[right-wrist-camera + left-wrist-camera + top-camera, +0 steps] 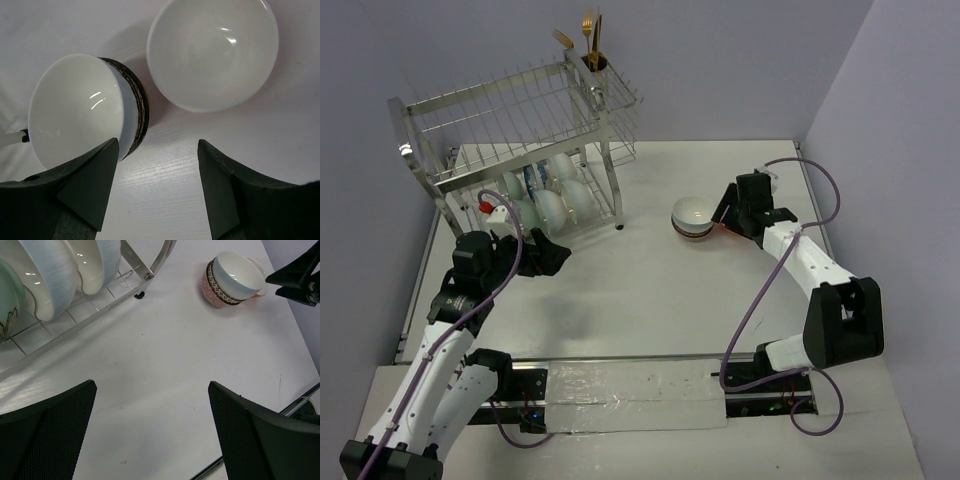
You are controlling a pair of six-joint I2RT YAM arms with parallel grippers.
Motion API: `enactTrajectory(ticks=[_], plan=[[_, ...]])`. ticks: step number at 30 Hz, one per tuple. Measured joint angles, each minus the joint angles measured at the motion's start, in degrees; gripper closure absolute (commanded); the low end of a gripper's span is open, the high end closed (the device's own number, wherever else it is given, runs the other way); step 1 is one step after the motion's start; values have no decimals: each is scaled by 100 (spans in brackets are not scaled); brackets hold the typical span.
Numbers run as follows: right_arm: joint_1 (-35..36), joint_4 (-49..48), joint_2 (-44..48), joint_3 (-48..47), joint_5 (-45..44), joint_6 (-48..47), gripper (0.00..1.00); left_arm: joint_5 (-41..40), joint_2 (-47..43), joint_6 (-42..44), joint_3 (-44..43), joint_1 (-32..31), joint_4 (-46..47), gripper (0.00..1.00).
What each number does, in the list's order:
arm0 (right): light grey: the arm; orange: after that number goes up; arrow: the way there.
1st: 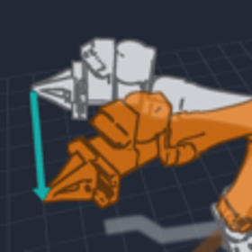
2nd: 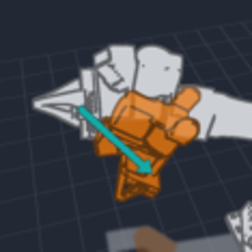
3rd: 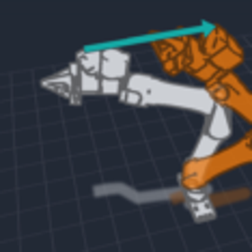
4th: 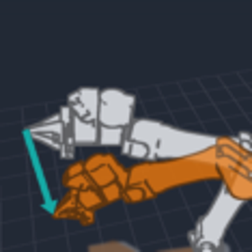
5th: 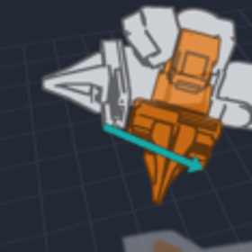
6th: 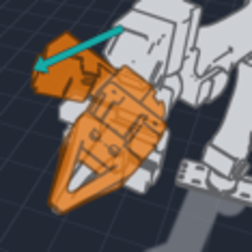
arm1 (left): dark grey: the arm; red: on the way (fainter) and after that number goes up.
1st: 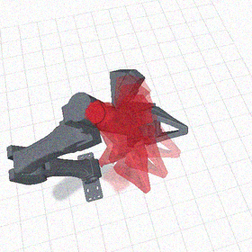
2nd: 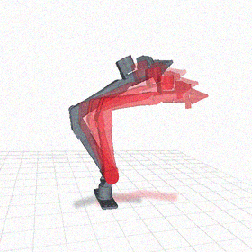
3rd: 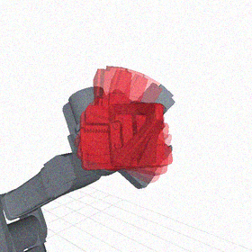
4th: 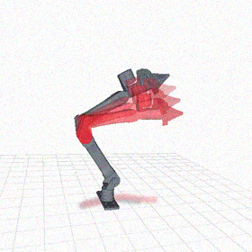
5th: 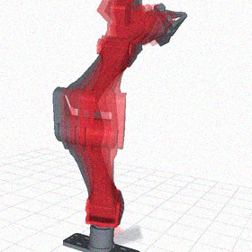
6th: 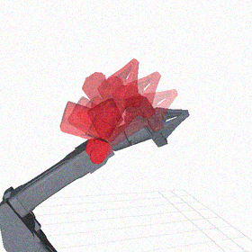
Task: Load the bowls into the dish rack
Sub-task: Pick up the bowl from the bowl.
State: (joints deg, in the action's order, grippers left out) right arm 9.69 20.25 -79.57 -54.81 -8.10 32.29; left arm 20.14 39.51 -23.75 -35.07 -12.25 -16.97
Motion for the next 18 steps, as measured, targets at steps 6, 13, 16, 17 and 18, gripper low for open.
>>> enactTrajectory(ticks=[6, 13, 16, 17, 18], plan=[[2, -168, -4, -37, 197, -17, 32, -11, 61, 59, 0, 0, -2, 1], [4, -402, -400, -267, 354, -11, 47, -50, 85, 57, 0, 0, -4, 1], [7, -422, -612, -308, 387, 4, 56, -50, 85, 59, 0, 0, -4, 1], [7, -417, -660, -315, 404, 4, 58, -50, 85, 59, 0, 0, -4, 1], [9, -413, -697, -328, 415, 9, 59, -50, 87, 57, 0, 0, -4, 1]])
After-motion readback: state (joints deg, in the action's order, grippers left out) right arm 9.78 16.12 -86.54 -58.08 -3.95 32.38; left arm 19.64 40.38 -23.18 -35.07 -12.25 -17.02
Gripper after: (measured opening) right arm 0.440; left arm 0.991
